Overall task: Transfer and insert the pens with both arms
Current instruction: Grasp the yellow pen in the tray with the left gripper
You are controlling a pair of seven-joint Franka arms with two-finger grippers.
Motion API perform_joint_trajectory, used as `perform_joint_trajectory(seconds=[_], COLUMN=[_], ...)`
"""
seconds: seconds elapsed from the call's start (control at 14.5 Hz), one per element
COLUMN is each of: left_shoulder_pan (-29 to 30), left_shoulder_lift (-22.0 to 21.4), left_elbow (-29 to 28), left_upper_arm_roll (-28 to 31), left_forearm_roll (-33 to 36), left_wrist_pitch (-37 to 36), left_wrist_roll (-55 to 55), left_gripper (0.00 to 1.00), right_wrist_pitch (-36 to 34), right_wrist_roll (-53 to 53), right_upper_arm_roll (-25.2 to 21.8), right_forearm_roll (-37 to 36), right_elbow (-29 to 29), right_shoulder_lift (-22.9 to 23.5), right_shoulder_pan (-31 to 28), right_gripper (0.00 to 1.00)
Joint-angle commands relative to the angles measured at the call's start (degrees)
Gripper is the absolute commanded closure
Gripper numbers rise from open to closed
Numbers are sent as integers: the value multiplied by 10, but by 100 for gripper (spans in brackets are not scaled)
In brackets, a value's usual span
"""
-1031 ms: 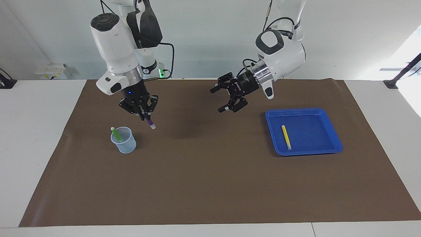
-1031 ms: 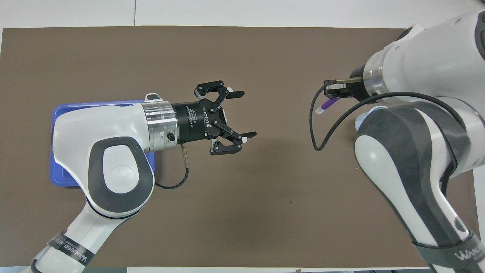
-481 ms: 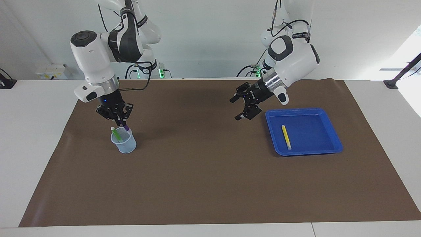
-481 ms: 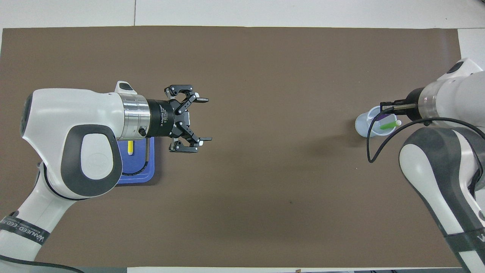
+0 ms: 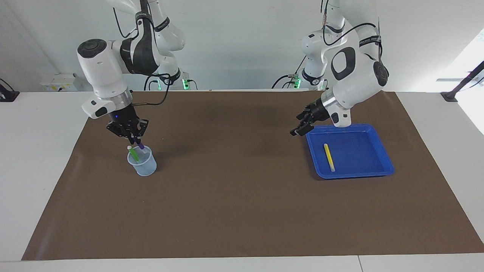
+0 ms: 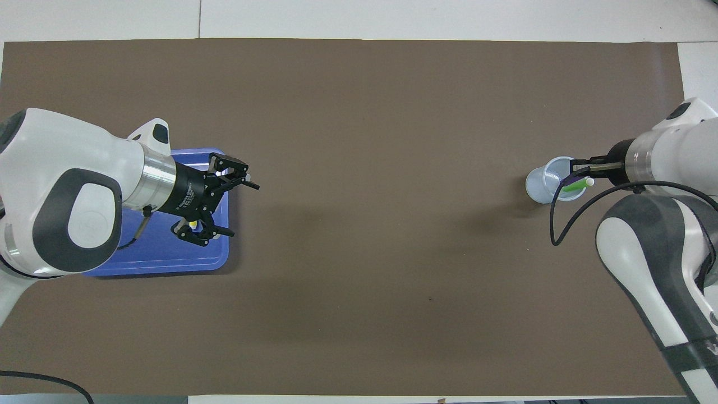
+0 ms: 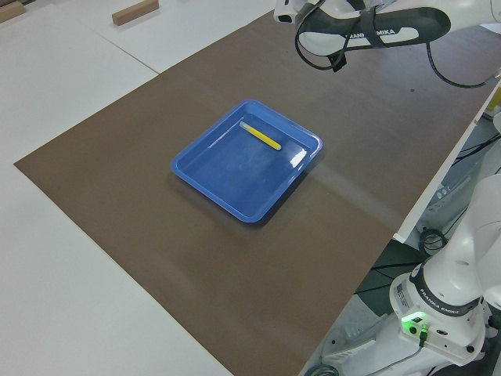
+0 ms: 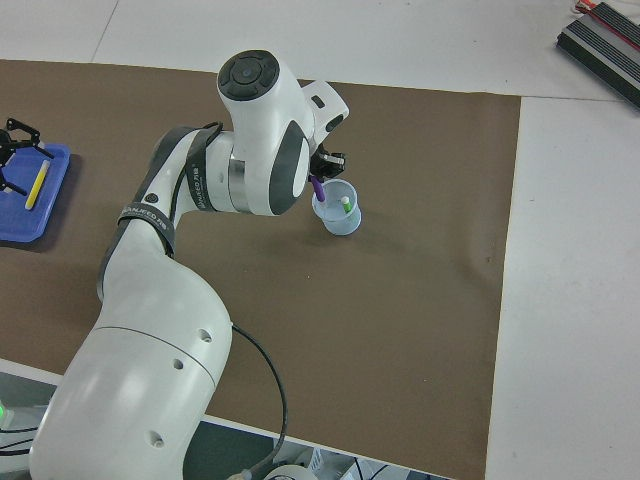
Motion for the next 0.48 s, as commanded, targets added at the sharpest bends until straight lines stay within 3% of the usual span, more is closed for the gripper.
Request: perform_joint_trajectory(seconds=[0.0, 0.41], left_shoulder_pan=[29, 41], left_shoulder_lift=[-10, 22], left_elbow=[2, 0], left_upper_arm_roll=[-1, -1], left_forearm_roll=[70, 225], left_wrist_pitch=[-32, 28], left_wrist_roll=[118, 288], left_gripper=[0, 0], right_wrist_pitch=[37, 71], right_wrist_roll=[-12, -21], right_upper_arm_roll=[7, 7], right_forearm_roll=[-11, -11], right_elbow=[-42, -78], right_shoulder_lift=[-14, -13], right_shoulder_pan=[-10, -18], right_gripper=[100, 100])
